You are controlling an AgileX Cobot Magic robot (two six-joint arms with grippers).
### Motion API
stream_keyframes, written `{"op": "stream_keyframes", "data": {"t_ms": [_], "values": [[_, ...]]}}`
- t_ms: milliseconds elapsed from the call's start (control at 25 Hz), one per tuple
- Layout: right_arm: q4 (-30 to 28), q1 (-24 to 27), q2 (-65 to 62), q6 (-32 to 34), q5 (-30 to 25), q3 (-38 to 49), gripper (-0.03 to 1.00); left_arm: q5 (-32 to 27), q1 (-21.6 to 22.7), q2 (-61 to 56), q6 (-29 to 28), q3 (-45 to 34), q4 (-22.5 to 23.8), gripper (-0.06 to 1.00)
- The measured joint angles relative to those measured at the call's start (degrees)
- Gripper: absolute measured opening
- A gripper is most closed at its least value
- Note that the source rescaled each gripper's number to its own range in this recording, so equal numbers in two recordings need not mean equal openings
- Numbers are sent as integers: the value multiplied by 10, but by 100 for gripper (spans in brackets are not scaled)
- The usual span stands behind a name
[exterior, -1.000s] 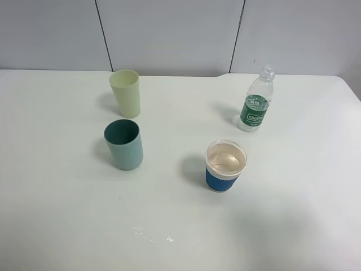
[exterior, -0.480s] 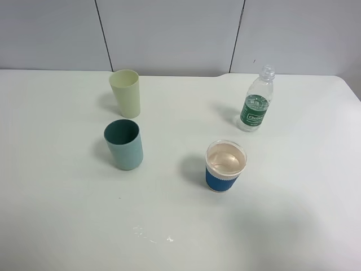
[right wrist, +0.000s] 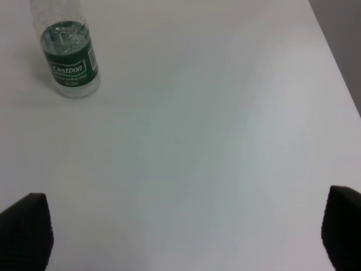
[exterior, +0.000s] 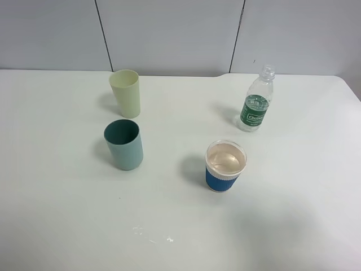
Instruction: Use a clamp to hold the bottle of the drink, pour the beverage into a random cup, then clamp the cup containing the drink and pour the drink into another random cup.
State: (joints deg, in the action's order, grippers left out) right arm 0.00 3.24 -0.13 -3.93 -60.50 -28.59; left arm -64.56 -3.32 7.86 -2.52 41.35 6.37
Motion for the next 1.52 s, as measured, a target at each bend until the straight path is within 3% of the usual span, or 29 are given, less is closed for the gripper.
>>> {"op": "stream_keyframes", "data": {"t_ms": [160, 320, 760, 1080, 1520], "values": [[0, 0, 0, 0, 0, 0, 100, -1, 61, -31, 49, 0, -40, 99], [0, 0, 0, 0, 0, 0, 100, -11, 85, -65, 62, -9, -46, 99], [0, 0, 0, 0, 0, 0, 100, -24, 86, -81, 45, -98, -59, 99], [0, 0, 0, 0, 0, 0, 100, 29, 86, -81, 45, -121, -64, 99], [0, 0, 0, 0, 0, 0, 100, 40, 86, -81, 39, -124, -64, 99]]}}
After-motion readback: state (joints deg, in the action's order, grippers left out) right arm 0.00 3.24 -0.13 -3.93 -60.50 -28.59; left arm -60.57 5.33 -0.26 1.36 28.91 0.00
